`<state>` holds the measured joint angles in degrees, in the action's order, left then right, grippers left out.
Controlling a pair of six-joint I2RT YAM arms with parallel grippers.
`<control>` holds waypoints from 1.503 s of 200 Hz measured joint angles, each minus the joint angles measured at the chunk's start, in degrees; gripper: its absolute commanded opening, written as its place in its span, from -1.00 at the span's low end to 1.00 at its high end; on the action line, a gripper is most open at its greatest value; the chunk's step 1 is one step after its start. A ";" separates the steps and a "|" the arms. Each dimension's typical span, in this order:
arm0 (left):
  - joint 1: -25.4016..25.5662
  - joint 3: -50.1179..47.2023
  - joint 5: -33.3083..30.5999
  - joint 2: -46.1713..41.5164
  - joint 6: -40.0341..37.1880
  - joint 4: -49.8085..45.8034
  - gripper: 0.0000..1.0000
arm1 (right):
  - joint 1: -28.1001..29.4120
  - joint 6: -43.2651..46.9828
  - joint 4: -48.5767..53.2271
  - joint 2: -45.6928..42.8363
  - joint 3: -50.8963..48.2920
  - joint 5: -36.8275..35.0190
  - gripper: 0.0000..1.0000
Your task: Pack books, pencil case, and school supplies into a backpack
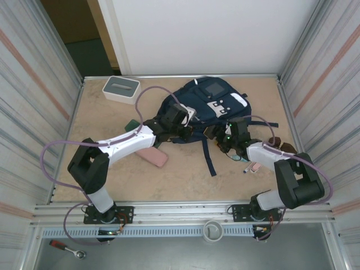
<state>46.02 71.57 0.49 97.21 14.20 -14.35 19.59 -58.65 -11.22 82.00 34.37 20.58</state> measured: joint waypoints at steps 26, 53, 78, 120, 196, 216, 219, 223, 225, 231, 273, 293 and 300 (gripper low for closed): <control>0.13 0.00 -0.50 0.00 -0.04 -0.13 -1.00 | 0.31 -2.27 -4.22 2.36 0.15 -2.38 -0.39; 0.13 0.00 -4.33 0.00 -2.43 -1.31 -1.00 | 0.15 -0.57 -3.63 2.23 0.35 -4.63 -0.80; -1.09 0.00 -7.82 0.00 -5.22 -2.62 -1.00 | -1.38 2.71 -1.36 0.02 0.20 -5.75 -0.98; -5.90 0.00 -11.06 -0.04 -8.52 -2.97 -1.00 | -6.91 11.37 4.98 -4.09 0.04 -3.61 -0.99; -5.97 -2.95 0.15 -5.81 -4.39 -0.57 -1.00 | -13.60 17.68 15.47 -2.51 6.91 4.68 0.13; -4.79 -2.95 0.96 -6.27 -3.61 -0.35 -1.00 | -11.87 17.99 16.76 -7.50 4.55 3.72 0.23; -4.59 -2.95 1.03 -6.27 -3.61 -0.39 -1.00 | -11.13 18.43 17.33 -8.48 4.33 3.08 0.24; -4.28 -2.95 1.18 -6.25 -3.61 -0.46 -1.00 | -9.88 19.32 18.12 -10.08 4.15 1.92 0.26; -4.20 -2.95 1.20 -6.25 -3.61 -0.50 -1.00 | -9.09 19.82 18.60 -10.93 4.11 1.16 0.26; -3.91 -2.95 1.25 -6.23 -3.61 -0.68 -1.00 | -6.47 21.97 19.80 -13.75 4.07 -1.33 0.28; -3.67 -2.93 2.45 -6.23 -3.63 -0.81 -1.00 | 9.92 40.48 20.04 -23.43 5.88 -12.46 0.28; -4.20 -2.93 3.74 -6.23 -3.58 -0.81 -1.00 | 13.81 48.61 18.32 -19.96 7.48 -15.89 0.18; -4.42 -2.93 4.35 -6.23 -3.48 -0.76 -1.00 | 14.34 50.77 17.84 -18.16 8.07 -16.37 0.16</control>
<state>41.60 68.64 4.84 90.98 10.72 -15.11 33.93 -7.88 6.61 63.83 42.44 4.21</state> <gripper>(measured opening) 0.052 0.596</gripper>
